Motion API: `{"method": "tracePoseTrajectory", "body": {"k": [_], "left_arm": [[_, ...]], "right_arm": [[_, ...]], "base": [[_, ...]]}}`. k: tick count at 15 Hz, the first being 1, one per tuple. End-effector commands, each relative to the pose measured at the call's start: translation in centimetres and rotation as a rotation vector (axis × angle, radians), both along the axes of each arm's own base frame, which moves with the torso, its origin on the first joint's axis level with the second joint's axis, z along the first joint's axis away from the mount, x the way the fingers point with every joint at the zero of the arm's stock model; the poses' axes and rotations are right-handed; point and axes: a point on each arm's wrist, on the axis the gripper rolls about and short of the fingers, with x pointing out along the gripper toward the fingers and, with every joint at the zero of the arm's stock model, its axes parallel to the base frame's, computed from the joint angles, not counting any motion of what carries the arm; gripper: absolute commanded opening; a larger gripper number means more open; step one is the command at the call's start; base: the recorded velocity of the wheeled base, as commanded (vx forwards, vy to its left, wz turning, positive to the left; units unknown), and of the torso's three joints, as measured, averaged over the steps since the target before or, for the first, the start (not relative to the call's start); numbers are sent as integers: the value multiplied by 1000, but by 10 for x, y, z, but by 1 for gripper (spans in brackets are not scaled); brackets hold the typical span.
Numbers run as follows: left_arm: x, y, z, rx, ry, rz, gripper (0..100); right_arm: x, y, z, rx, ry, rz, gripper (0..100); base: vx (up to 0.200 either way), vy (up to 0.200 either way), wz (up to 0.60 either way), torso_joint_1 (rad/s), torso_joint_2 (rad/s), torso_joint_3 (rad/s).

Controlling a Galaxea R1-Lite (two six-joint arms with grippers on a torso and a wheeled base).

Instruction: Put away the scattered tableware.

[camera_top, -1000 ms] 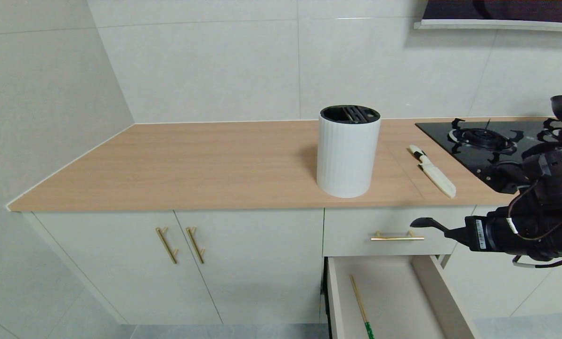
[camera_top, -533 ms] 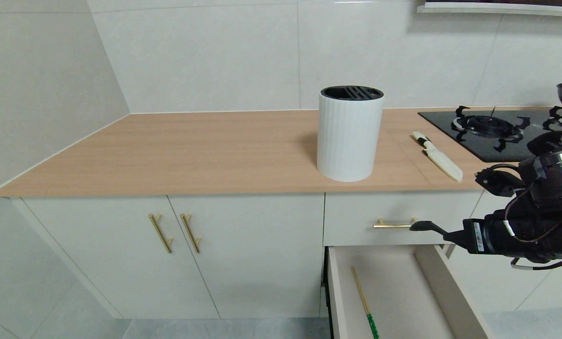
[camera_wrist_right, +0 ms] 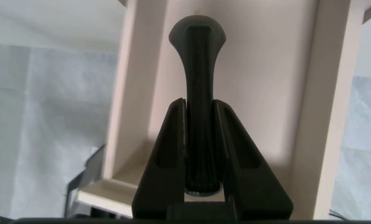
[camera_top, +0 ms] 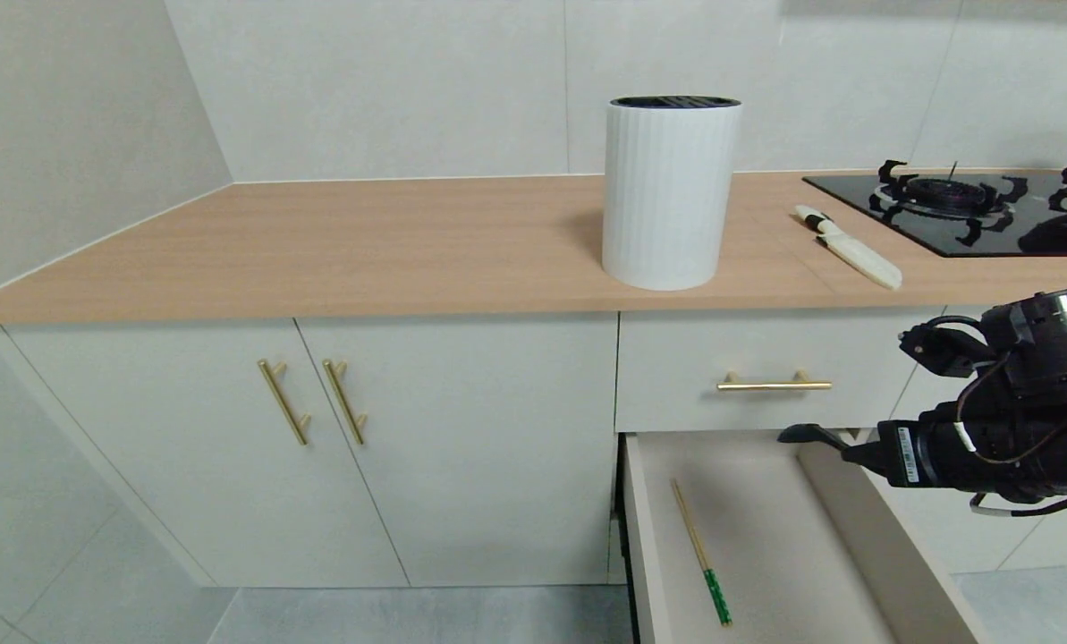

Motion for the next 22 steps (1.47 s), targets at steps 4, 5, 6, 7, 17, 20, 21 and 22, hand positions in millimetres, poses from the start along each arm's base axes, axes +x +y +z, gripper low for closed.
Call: {"method": "tracePoseTrajectory", "body": {"k": [4, 5, 6, 7, 17, 20, 21, 22], "left_arm": [[0, 0, 0, 0, 2, 1, 100], [0, 0, 0, 0, 0, 1, 100], [0, 0, 0, 0, 0, 1, 100], [0, 0, 0, 0, 0, 1, 100], [0, 0, 0, 0, 2, 1, 100], [0, 0, 0, 0, 0, 1, 100], [0, 0, 0, 0, 0, 1, 100], [0, 0, 0, 0, 2, 1, 100]], "right_arm": [[0, 0, -4, -5, 14, 3, 0], [1, 1, -5, -9, 16, 7, 0], [1, 0, -5, -9, 17, 8, 0], [1, 0, -5, -12, 18, 8, 0], [29, 16, -56, -108, 122, -22, 0], [55, 31, -109, -130, 174, -52, 0], [61, 32, -125, -148, 176, -76, 0], [66, 33, -140, -161, 175, -87, 0]], "base": [[0, 0, 0, -139, 459, 315], [0, 0, 0, -124, 452, 320], [0, 0, 0, -110, 452, 339], [0, 0, 0, -56, 403, 290], [0, 0, 0, -9, 46, 33], [0, 0, 0, 0, 0, 0], [0, 0, 0, 0, 0, 0], [0, 0, 0, 0, 0, 0]]}}
